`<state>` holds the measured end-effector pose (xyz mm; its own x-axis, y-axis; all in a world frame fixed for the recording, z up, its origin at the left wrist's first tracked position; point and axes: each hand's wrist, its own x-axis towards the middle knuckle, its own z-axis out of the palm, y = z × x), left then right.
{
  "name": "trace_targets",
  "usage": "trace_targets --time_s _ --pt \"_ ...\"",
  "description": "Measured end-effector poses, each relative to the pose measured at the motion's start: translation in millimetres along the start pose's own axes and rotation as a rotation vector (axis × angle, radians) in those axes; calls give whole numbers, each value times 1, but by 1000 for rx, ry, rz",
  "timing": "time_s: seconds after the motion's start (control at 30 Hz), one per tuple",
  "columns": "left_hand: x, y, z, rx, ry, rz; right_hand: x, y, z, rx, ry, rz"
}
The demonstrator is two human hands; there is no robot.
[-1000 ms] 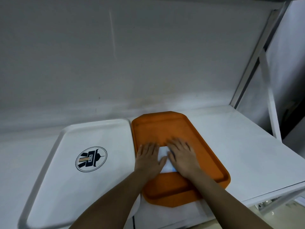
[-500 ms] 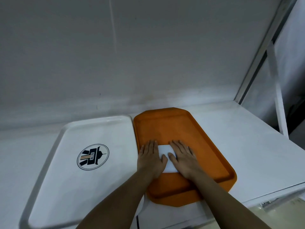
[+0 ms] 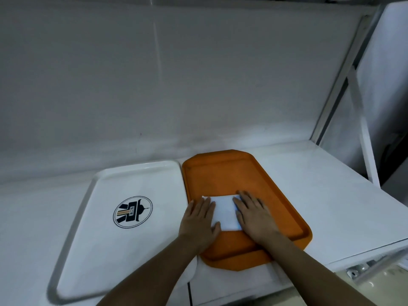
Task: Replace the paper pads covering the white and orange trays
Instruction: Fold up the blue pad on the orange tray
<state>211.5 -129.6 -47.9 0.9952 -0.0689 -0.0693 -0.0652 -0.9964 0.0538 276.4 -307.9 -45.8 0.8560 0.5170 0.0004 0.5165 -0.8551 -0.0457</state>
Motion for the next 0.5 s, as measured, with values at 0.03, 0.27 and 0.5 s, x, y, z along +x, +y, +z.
trace_targets --time_s 0.03,0.27,0.5 --pt "-4 -1 -2 10 -21 5 -5 -4 -8 -1 -5 -21" --pt "-20 2 -20 61 -154 17 -22 -22 -30 0 -142 -205" --pt "-13 0 -40 165 -177 48 -6 -35 -16 -247 -41 -141"
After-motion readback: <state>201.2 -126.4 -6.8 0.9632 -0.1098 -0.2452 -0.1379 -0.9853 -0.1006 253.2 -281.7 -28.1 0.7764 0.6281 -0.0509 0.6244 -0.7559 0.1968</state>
